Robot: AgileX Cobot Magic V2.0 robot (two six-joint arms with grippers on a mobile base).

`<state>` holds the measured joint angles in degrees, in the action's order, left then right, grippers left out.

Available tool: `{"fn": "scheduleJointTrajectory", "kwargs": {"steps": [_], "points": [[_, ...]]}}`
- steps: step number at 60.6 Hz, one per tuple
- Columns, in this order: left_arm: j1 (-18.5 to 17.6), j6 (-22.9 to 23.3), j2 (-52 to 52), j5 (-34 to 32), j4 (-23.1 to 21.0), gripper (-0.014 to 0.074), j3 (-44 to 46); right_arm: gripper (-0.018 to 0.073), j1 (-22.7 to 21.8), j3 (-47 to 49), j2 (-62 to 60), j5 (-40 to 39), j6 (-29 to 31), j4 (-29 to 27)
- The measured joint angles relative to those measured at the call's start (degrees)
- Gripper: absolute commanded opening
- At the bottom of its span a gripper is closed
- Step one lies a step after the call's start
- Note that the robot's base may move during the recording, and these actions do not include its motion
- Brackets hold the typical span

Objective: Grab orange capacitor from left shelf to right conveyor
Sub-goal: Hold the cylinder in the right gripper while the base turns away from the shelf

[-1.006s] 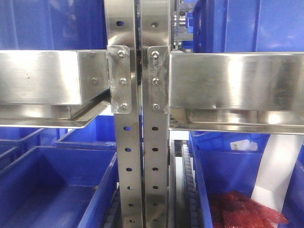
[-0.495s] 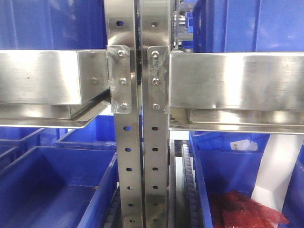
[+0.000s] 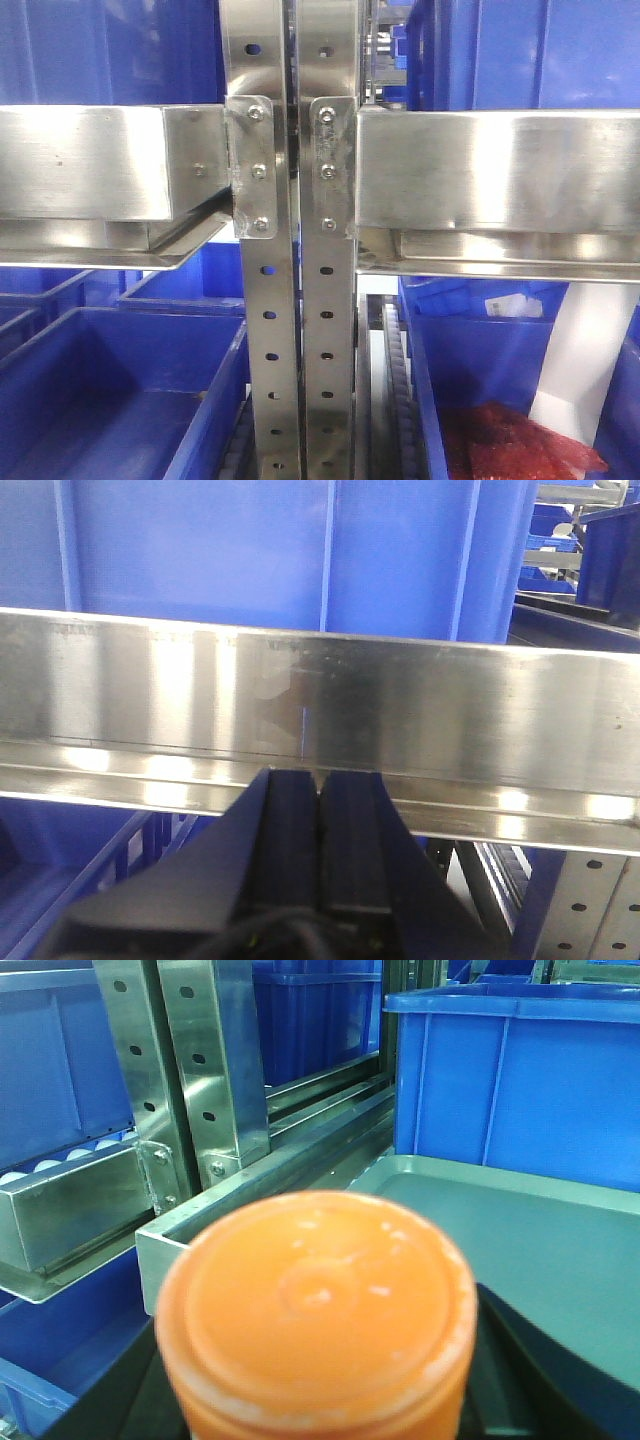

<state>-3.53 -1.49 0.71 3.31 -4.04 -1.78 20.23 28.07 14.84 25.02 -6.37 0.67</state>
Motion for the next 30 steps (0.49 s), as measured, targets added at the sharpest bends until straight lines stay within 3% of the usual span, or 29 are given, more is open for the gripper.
{"fn": "scheduleJointTrajectory", "kwargs": {"steps": [30], "points": [[0.00,0.00,0.00,0.00,0.00,-0.0127,0.00,0.0144,0.00,0.00,0.00,0.00,0.00,0.00]]}}
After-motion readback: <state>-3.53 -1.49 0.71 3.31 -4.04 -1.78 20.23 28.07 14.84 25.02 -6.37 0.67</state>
